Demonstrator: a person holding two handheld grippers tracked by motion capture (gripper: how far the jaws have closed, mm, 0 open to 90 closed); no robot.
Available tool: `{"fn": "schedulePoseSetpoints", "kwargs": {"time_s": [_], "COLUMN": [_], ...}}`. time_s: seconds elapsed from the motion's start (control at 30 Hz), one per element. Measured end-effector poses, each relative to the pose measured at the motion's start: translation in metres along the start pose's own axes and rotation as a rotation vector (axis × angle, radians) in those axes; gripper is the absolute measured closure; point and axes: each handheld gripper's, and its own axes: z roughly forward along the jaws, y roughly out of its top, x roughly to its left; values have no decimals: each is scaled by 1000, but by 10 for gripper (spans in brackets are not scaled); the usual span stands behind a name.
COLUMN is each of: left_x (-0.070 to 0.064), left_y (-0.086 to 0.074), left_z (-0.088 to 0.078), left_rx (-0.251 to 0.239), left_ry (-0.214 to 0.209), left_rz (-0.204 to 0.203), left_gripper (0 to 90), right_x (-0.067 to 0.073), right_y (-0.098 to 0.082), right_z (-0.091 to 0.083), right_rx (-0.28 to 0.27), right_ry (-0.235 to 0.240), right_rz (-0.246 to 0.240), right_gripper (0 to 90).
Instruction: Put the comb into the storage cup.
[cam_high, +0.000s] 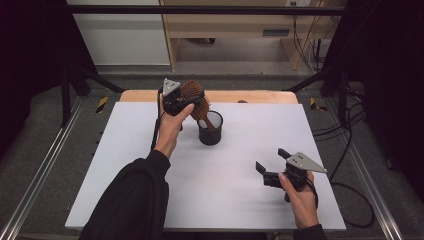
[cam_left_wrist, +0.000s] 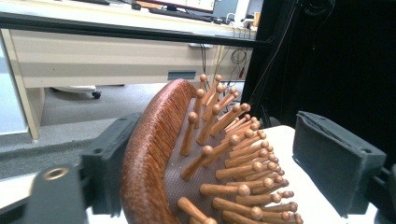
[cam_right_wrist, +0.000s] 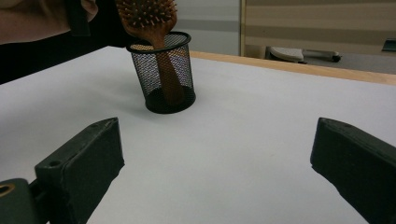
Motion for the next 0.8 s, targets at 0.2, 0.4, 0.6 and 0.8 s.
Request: {"fn": "schedulePoseSetpoints", "kwargs": {"time_s": [0.2,0.4,0.6,0.8], "left_x": [0,-2,-3,-4], "left_y": [1,0,1,2], "left_z": [-1,-4,-8,-13], "left_rx": [-2,-15,-26,-29], "left_ry": [11,25,19,19], "left_rz": [6,10,6,16], "left_gripper": [85,53,56,47], "right_x": [0,1,1,0], "right_y": [0,0,0,0], "right_z": [0,0,0,0], "right_rx": [0,0,0,0], "right_ry": [2,2,3,4], "right_rz": [-1,4,4,-5], "right_gripper": [28,28,27,28]}}
